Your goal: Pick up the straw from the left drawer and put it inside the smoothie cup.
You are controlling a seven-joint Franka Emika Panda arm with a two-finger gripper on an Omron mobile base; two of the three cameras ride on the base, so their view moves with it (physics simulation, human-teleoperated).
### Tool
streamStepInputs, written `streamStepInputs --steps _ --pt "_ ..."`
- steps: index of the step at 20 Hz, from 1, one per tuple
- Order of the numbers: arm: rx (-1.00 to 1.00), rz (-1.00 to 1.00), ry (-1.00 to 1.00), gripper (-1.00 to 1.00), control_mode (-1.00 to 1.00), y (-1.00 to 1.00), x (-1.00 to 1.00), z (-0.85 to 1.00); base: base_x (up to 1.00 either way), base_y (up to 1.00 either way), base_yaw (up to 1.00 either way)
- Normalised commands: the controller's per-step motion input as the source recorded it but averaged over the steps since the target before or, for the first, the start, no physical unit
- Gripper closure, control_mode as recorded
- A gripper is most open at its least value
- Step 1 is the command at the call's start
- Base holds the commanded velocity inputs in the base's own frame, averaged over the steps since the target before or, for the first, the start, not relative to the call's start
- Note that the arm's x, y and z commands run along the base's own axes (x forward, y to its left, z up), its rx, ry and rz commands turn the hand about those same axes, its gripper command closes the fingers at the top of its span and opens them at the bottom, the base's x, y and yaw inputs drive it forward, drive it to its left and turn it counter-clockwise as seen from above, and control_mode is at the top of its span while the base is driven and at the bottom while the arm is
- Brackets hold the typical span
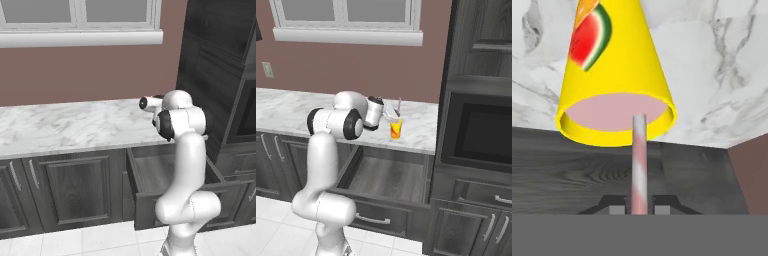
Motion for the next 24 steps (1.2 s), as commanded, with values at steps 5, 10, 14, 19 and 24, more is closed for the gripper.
streamStepInputs --steps 5,10,14,19,24 --pt "-0.02 0.0 0.0 1.0 -1.0 0.0 0.16 -0.1 0.0 0.0 0.0" --pt "-0.03 0.0 0.0 1.0 -1.0 0.0 0.02 -0.13 0.0 0.0 0.0" --pt "-0.03 0.0 -0.04 -1.0 -1.0 0.0 -0.06 -0.01 0.0 0.0 0.0" --pt "-0.05 0.0 -0.19 -1.0 -1.0 0.0 -0.39 0.0 0.0 0.0 0.0" --pt "-0.05 0.0 -0.21 -1.0 -1.0 0.0 -0.4 0.0 0.0 0.0 0.0"
